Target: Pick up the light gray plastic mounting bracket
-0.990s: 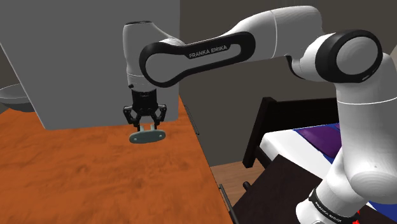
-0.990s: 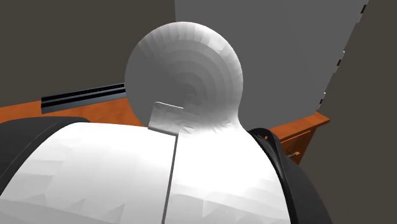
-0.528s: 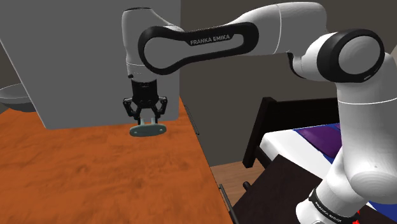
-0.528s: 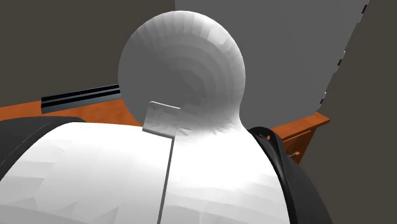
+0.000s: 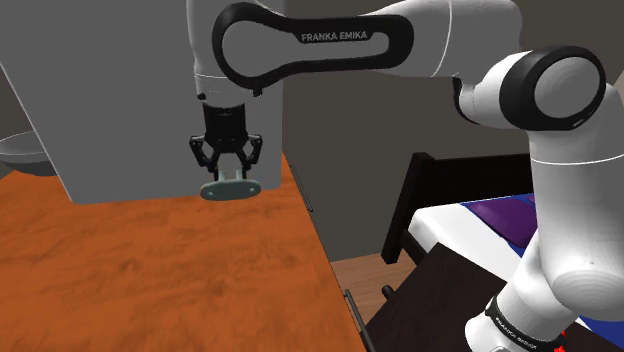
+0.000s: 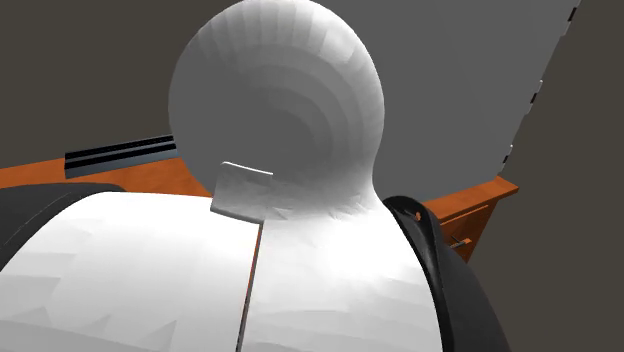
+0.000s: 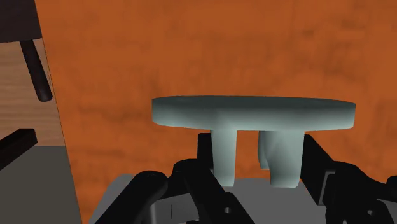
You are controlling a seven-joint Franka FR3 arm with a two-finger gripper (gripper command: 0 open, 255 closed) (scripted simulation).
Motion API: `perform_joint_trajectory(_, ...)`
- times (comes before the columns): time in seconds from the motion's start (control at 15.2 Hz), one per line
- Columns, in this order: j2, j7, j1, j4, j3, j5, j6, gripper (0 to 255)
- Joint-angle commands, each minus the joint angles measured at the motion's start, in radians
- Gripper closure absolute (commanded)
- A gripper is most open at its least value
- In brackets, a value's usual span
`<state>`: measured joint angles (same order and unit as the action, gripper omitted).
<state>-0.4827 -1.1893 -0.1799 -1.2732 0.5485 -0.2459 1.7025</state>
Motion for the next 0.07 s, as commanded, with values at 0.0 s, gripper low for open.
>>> perform_joint_trajectory(0.0,-0.002,0.0,-0.001,0.014,-0.001,-0.002,-0.009,255)
